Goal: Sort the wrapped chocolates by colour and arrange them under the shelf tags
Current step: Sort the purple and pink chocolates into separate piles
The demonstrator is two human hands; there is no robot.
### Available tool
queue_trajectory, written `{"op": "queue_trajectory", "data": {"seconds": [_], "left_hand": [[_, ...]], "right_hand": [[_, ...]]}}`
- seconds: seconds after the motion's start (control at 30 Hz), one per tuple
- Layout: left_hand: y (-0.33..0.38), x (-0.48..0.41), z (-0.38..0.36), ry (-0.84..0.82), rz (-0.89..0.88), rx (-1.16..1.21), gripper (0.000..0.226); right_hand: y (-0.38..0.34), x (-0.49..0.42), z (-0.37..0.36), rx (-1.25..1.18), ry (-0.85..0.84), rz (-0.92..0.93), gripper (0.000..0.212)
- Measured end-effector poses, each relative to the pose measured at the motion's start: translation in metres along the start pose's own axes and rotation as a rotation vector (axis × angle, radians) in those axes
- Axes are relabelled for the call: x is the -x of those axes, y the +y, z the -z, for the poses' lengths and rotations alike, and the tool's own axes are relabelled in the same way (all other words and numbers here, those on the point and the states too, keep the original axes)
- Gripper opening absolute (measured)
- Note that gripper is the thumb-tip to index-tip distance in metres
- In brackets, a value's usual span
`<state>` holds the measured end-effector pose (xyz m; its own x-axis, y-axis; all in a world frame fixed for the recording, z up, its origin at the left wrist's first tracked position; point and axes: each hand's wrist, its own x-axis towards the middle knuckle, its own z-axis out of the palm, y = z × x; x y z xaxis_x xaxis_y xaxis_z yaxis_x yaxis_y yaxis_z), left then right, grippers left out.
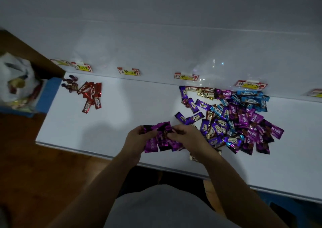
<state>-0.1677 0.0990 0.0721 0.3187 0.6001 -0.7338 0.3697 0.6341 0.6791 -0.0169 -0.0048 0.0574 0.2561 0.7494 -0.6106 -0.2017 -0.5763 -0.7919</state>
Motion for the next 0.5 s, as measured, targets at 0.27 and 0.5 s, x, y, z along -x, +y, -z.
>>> {"op": "queue_trajectory", "data": {"seconds": [0.27, 0.5], "left_hand": [[0.009, -0.042, 0.054, 0.062, -0.002, -0.006, 0.019], [0.012, -0.098, 0.138, 0.059, 0.068, -0.076, 0.027]], "right_hand": [[-0.019, -0.030, -0.038, -0.017, 0.196, -0.056, 0.002], [-0.011, -0.086, -0.122, -0.039, 0.408, -0.197, 0.021]]}}
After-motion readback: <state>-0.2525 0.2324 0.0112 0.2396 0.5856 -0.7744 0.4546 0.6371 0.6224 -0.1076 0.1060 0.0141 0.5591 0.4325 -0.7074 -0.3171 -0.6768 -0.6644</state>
